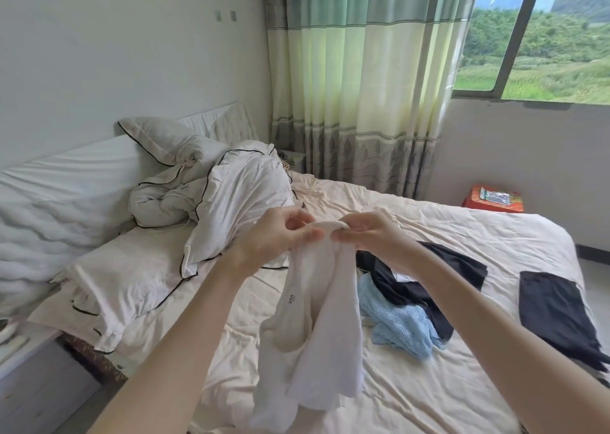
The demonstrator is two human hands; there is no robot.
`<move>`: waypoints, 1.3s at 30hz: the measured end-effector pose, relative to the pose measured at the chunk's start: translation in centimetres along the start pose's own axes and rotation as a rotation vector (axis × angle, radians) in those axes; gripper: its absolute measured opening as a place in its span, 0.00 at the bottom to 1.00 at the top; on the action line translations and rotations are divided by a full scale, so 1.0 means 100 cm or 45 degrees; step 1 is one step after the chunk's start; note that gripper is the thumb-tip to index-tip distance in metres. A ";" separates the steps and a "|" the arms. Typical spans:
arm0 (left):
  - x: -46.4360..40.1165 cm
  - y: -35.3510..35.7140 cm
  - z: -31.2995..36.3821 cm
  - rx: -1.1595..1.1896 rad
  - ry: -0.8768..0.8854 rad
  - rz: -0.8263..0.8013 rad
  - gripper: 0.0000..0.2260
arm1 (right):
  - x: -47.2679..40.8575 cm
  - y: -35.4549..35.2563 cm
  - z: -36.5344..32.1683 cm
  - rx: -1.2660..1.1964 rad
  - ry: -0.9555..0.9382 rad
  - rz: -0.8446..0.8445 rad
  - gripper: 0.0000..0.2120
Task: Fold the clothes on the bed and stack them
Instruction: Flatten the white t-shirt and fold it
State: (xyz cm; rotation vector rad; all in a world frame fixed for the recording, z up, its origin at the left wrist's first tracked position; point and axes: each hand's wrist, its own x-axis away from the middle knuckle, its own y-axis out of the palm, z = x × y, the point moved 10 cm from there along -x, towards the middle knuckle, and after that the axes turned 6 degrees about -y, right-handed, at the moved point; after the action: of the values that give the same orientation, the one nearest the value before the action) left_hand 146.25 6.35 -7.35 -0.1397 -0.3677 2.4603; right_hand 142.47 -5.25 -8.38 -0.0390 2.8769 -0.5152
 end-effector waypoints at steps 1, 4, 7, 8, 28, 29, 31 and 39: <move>0.006 0.007 -0.016 0.077 -0.052 -0.071 0.08 | 0.000 -0.001 0.000 -0.033 0.016 -0.007 0.03; 0.021 0.034 -0.058 0.170 -0.148 -0.196 0.08 | -0.006 -0.008 -0.004 -0.154 0.039 0.032 0.06; 0.024 0.031 -0.078 0.137 -0.168 -0.116 0.06 | -0.015 -0.018 -0.007 -0.310 0.071 0.142 0.07; 0.025 0.026 -0.083 0.113 -0.181 -0.105 0.05 | -0.017 -0.023 -0.007 -0.342 0.086 0.190 0.06; 0.041 -0.069 -0.114 -0.171 -0.424 0.160 0.04 | 0.010 -0.114 0.016 0.029 0.009 0.647 0.05; 0.045 -0.072 -0.105 -0.063 -0.419 0.162 0.05 | 0.011 -0.118 0.014 0.088 -0.014 0.647 0.06; 0.051 -0.082 -0.078 0.101 -0.315 0.223 0.07 | 0.014 -0.126 0.010 0.381 -0.050 0.637 0.07; 0.066 -0.085 -0.016 -0.460 -0.157 0.373 0.10 | 0.015 -0.123 0.032 0.441 0.115 0.547 0.09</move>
State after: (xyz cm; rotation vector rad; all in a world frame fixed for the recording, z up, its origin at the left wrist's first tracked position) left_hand 146.24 17.17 -6.40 -0.2057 -0.9014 2.6722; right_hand 141.51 -18.01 -7.32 0.6532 2.7130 -0.9256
